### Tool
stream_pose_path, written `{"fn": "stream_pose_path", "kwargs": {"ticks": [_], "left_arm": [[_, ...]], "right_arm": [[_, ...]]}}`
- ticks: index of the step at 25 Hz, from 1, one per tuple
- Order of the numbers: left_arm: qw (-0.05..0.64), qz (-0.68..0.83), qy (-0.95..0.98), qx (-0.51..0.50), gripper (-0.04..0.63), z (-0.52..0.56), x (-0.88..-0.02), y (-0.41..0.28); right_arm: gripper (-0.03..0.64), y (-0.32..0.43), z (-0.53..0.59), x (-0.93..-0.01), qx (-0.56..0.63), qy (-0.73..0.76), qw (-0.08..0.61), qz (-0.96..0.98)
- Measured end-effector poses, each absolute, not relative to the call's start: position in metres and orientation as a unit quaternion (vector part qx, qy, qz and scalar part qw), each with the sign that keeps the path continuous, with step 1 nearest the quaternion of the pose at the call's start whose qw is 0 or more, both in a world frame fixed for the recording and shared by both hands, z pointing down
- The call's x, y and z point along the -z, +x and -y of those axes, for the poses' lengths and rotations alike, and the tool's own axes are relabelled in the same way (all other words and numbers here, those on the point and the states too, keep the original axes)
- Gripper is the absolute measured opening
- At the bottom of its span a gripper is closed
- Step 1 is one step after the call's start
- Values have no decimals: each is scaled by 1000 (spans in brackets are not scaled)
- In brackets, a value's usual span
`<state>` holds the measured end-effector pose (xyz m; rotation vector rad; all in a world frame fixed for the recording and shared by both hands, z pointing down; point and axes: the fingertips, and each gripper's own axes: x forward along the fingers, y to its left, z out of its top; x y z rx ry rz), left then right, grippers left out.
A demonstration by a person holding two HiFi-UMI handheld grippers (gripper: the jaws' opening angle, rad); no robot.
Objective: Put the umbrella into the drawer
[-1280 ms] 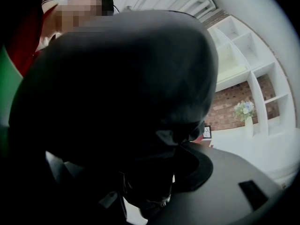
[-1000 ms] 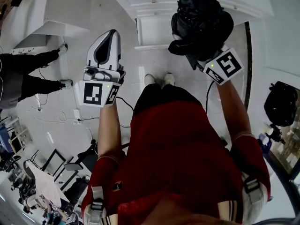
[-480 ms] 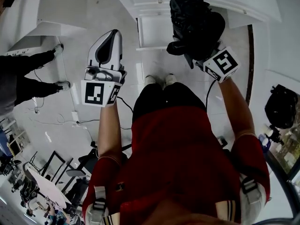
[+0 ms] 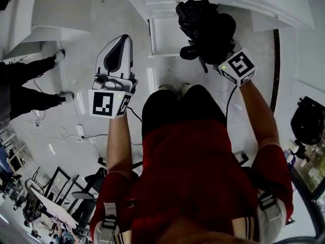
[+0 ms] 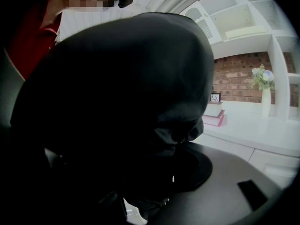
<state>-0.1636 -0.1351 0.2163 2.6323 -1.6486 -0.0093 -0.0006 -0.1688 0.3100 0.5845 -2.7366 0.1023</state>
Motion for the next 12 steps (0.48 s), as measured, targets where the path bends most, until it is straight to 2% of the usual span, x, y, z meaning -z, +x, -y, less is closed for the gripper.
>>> {"fn": "stream_pose_path", "kwargs": {"ticks": [12], "left_arm": [[7, 518, 855, 5, 6, 156, -313, -163]], "right_arm": [[253, -11, 183, -422, 0, 173, 217, 961]]}}
